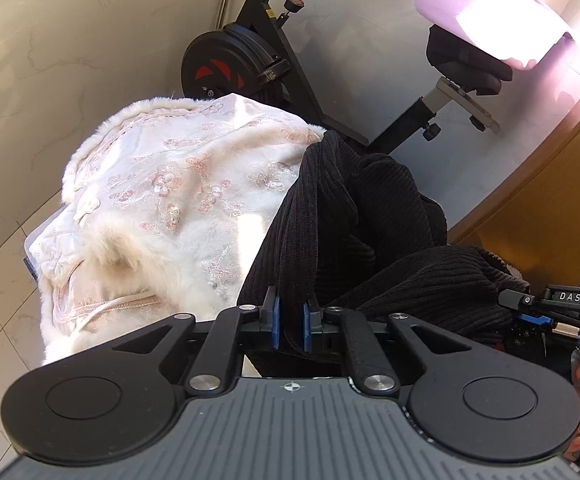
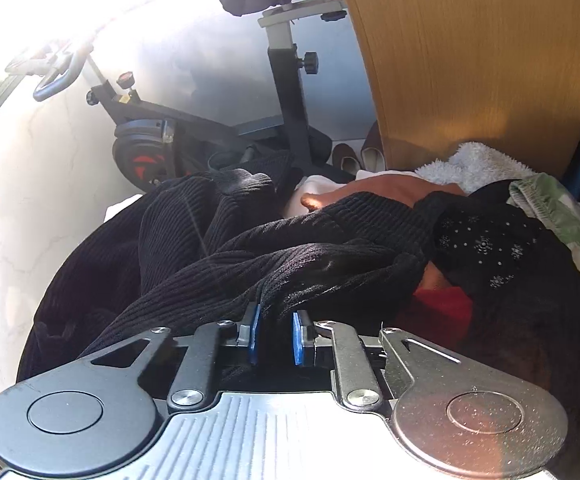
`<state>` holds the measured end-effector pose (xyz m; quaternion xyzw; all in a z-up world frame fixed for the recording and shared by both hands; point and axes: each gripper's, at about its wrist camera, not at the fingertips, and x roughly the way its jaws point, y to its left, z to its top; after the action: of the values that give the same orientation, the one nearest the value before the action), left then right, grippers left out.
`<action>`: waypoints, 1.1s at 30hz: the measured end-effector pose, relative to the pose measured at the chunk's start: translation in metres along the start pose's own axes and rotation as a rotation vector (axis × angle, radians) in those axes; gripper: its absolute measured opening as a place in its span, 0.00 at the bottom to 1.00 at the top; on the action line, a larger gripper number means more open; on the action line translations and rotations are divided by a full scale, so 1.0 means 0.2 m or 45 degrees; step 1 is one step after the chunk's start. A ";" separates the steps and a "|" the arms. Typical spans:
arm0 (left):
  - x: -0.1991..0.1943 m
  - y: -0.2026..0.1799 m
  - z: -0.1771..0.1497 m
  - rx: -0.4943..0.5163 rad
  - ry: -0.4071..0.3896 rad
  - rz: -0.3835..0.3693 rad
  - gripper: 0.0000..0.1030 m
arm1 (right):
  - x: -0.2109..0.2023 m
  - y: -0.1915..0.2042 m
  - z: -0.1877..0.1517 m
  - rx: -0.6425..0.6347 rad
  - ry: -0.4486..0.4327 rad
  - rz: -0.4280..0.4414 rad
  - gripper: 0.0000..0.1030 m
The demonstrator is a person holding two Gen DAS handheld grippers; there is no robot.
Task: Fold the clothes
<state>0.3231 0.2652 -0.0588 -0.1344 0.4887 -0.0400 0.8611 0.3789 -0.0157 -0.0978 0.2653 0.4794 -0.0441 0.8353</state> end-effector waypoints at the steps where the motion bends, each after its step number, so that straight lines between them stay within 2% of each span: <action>1: -0.02 -0.01 -0.04 0.009 0.008 -0.016 0.08 | -0.04 -0.05 -0.04 0.023 0.015 -0.007 0.13; 6: -0.06 -0.05 -0.24 0.043 0.069 -0.090 0.08 | -0.17 -0.29 -0.31 0.139 0.117 -0.082 0.11; 9: -0.05 -0.07 -0.26 0.053 0.091 -0.096 0.08 | -0.21 -0.37 -0.46 0.179 0.154 -0.099 0.11; 12: -0.03 -0.11 -0.21 0.146 0.101 -0.049 0.11 | -0.22 -0.35 -0.51 0.150 0.139 -0.089 0.11; 13: -0.03 -0.12 -0.19 0.179 0.089 -0.032 0.15 | -0.22 -0.34 -0.51 0.137 0.129 -0.081 0.11; 16: 0.00 -0.15 -0.08 0.279 0.007 0.038 0.44 | -0.21 -0.33 -0.50 0.121 0.115 -0.064 0.11; 19: 0.04 -0.19 0.05 0.320 -0.046 0.068 0.46 | -0.20 -0.35 -0.50 0.140 0.121 -0.044 0.11; 23: 0.16 -0.20 0.25 0.267 -0.037 0.085 0.59 | -0.18 -0.38 -0.50 0.164 0.138 -0.023 0.11; 26: 0.30 -0.18 0.36 0.225 0.020 0.109 0.60 | -0.16 -0.38 -0.49 0.159 0.160 -0.016 0.11; 31: 0.51 -0.19 0.45 0.258 0.133 0.137 0.62 | -0.13 -0.39 -0.47 0.166 0.199 -0.001 0.11; 33: 0.56 -0.16 0.45 0.229 0.155 0.158 0.39 | -0.11 -0.39 -0.46 0.183 0.223 0.017 0.12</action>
<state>0.4598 0.2295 -0.0996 -0.0235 0.5419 -0.0384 0.8392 0.2700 -0.0423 -0.1481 0.3304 0.5444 -0.0494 0.7694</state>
